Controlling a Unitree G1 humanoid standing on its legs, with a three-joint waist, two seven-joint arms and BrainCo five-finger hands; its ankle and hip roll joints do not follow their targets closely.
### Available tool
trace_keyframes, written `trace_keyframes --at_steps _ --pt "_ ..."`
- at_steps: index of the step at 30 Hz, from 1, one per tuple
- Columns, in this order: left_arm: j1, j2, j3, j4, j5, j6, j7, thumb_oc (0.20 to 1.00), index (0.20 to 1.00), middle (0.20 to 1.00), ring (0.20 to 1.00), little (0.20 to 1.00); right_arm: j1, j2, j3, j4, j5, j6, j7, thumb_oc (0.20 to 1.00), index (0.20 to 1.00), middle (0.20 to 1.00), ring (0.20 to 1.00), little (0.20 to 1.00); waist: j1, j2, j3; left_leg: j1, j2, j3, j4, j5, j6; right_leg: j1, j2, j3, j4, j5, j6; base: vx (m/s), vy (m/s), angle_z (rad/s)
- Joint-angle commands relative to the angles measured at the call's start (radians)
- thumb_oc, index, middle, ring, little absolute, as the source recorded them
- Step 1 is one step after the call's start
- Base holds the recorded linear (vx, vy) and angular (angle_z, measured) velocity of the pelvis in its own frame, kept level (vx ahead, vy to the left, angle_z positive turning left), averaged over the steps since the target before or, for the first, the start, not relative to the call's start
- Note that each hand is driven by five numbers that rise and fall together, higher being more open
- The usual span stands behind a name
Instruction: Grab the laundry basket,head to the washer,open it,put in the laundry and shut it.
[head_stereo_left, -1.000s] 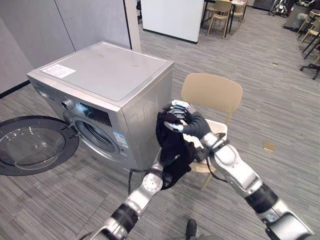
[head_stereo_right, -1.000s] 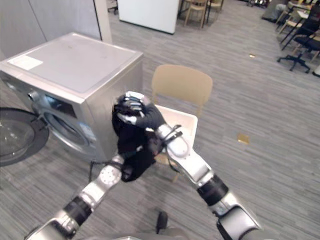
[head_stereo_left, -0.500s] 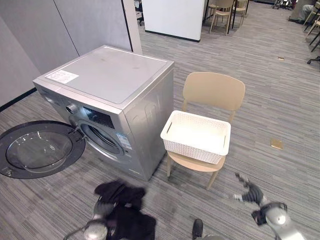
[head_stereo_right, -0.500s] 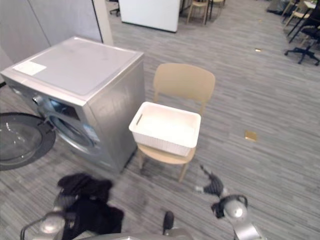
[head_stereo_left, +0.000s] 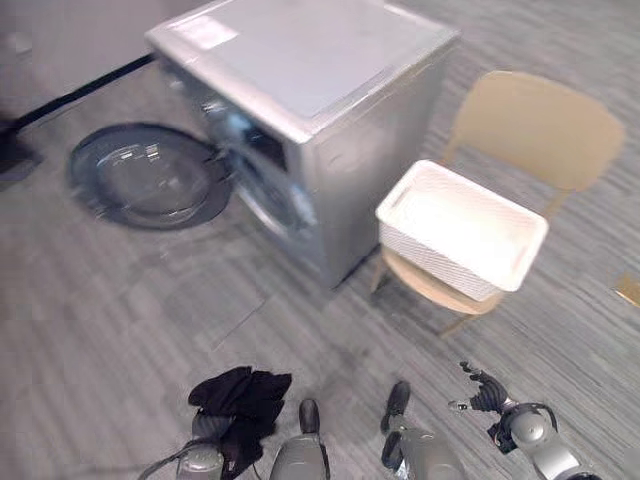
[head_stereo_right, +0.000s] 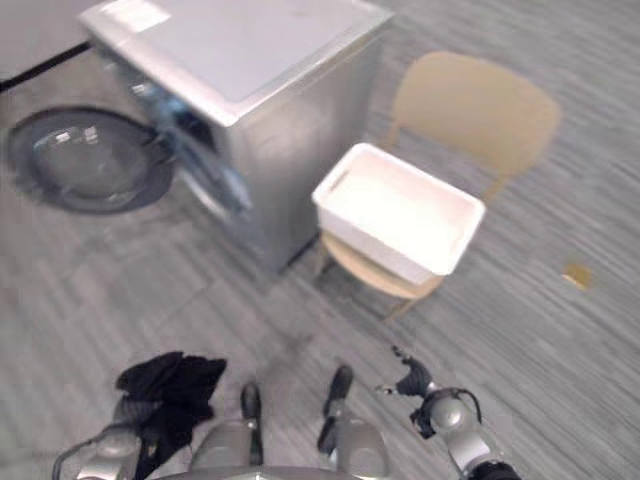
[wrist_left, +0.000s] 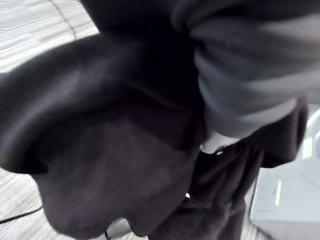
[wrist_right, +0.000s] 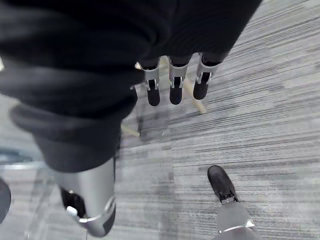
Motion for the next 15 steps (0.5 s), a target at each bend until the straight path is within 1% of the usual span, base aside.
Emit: trace_keyframes --at_steps 1,2,3,4,6,7,8,9,10,11,12,13,14,15 --pt "0.004 0.040 0.017 0.002 -0.032 -0.017 0.035 0.200 0.200 0.200 0.200 0.200 0.000 0.009 -0.001 -0.002 -0.035 -0.018 -0.041 1.000 1.000 1.000 1.000 1.000 -0.034 -0.024 -0.052 -0.027 0.059 0.085 0.039 0.067 -0.063 0.132 -0.067 -0.020 0.080 -0.211 0.128 0.12 0.221 1.23" --pt "-0.008 0.036 0.010 0.004 -0.035 -0.016 0.040 0.200 0.200 0.200 0.200 0.200 0.007 0.008 -0.011 0.008 -0.039 -0.018 -0.051 1.000 1.000 1.000 1.000 1.000 -0.048 -0.022 -0.056 -0.023 0.096 0.146 0.019 0.090 -0.069 0.139 -0.085 -0.057 0.083 -0.210 0.132 0.15 0.247 1.16" --pt "-0.010 0.029 0.004 0.005 -0.041 -0.013 0.035 0.200 0.200 0.200 0.200 0.200 0.007 0.009 -0.013 0.014 -0.049 -0.011 -0.050 1.000 1.000 1.000 1.000 1.000 -0.057 -0.010 -0.065 -0.006 0.101 0.167 -0.009 0.095 -0.074 0.146 -0.088 -0.075 0.086 -0.214 0.133 0.21 0.284 0.92" --pt "-0.012 0.022 -0.004 0.008 -0.047 -0.012 0.033 0.200 0.200 0.200 0.200 0.200 0.007 0.011 -0.014 0.026 -0.054 -0.006 -0.050 1.000 1.000 1.000 1.000 1.000 -0.063 0.000 -0.075 0.000 0.095 0.164 -0.031 0.106 -0.078 0.155 -0.090 -0.085 0.089 -0.220 0.135 0.25 0.287 1.06" --pt "-0.027 0.022 -0.020 0.004 -0.042 -0.014 0.038 0.200 0.200 0.200 0.200 0.200 -0.007 0.013 -0.017 0.035 -0.059 -0.003 -0.059 1.000 1.000 1.000 1.000 1.000 -0.069 0.004 -0.080 -0.012 0.066 0.135 -0.014 0.093 -0.072 0.170 -0.119 -0.081 0.111 -0.220 0.143 0.26 0.337 1.11" --pt "-0.032 0.023 -0.028 -0.001 -0.036 -0.016 0.034 0.200 0.200 0.200 0.200 0.200 -0.011 0.018 -0.016 0.041 -0.062 0.002 -0.058 1.000 1.000 1.000 1.000 1.000 -0.064 0.001 -0.078 -0.022 0.047 0.117 0.002 0.076 -0.058 0.177 -0.140 -0.079 0.135 -0.221 0.145 0.29 0.371 0.60" --pt "-0.035 0.027 -0.037 -0.015 -0.031 -0.018 0.027 0.200 0.200 0.200 0.200 0.200 -0.012 0.024 -0.020 0.037 -0.062 0.004 -0.062 1.000 1.000 1.000 1.000 1.000 -0.059 -0.004 -0.073 -0.024 0.022 0.103 0.019 0.048 -0.036 0.180 -0.176 -0.075 0.174 -0.216 0.150 0.32 0.388 0.29" --pt "-0.043 0.035 -0.049 -0.028 -0.016 -0.023 0.021 0.200 0.200 0.200 0.200 0.200 -0.012 0.027 -0.020 0.038 -0.061 0.001 -0.066 1.000 1.000 1.000 1.000 1.000 -0.051 -0.009 -0.065 -0.024 0.000 0.091 0.030 0.027 -0.018 0.179 -0.211 -0.073 0.224 -0.190 0.157 0.22 0.292 0.19" --pt "-0.044 0.035 -0.049 -0.029 -0.016 -0.022 0.020 0.200 0.200 0.200 0.200 0.200 -0.013 0.028 -0.021 0.039 -0.061 0.001 -0.066 1.000 1.000 1.000 1.000 1.000 -0.051 -0.012 -0.064 -0.025 -0.005 0.091 0.033 0.023 -0.014 0.176 -0.218 -0.071 0.230 -0.191 0.162 0.25 0.349 0.23" --pt "-0.053 0.050 -0.058 -0.070 -0.017 -0.024 0.012 0.200 0.200 0.200 0.200 0.200 -0.014 0.035 -0.024 0.018 -0.059 0.006 -0.059 1.000 1.000 1.000 1.000 1.000 -0.045 -0.020 -0.047 -0.018 -0.046 0.076 0.041 -0.005 0.022 0.137 -0.270 -0.032 0.336 -0.133 0.163 0.20 0.320 0.30" --pt "-0.058 0.064 -0.061 -0.083 -0.015 -0.021 0.009 0.200 0.200 0.200 0.200 0.200 -0.018 0.040 -0.023 0.013 -0.055 0.011 -0.055 1.000 1.000 1.000 1.000 1.000 -0.049 -0.023 -0.031 -0.010 -0.070 0.061 0.039 -0.015 0.041 0.098 -0.279 0.020 0.403 -0.096 0.161 0.25 0.375 0.35" --pt "-0.066 0.072 -0.066 -0.091 -0.006 -0.021 0.015 0.200 0.200 0.200 0.200 0.200 -0.023 0.046 -0.020 0.012 -0.049 0.006 -0.060 1.000 1.000 1.000 1.000 1.000 -0.052 -0.023 -0.023 -0.008 -0.082 0.057 0.034 -0.022 0.052 0.063 -0.261 0.078 0.440 -0.102 0.164 0.18 0.241 0.46" --pt "-0.067 0.078 -0.076 -0.104 -0.002 -0.022 0.012 0.200 0.200 0.200 0.200 0.200 -0.022 0.051 -0.021 0.007 -0.042 0.003 -0.065 1.000 1.000 1.000 1.000 1.000 -0.056 -0.021 -0.019 -0.001 -0.093 0.046 0.026 -0.028 0.059 0.018 -0.208 0.144 0.483 -0.140 0.149 0.22 0.195 0.50" --pt "-0.069 0.080 -0.091 -0.122 0.004 -0.020 0.005 0.200 0.200 0.200 0.200 0.200 -0.016 0.048 -0.021 -0.011 -0.039 0.001 -0.063 1.000 1.000 1.000 1.000 1.000 -0.072 -0.018 -0.013 0.022 -0.107 0.022 0.010 -0.038 0.063 -0.020 -0.125 0.209 0.509 -0.204 0.127 0.25 0.181 0.41"
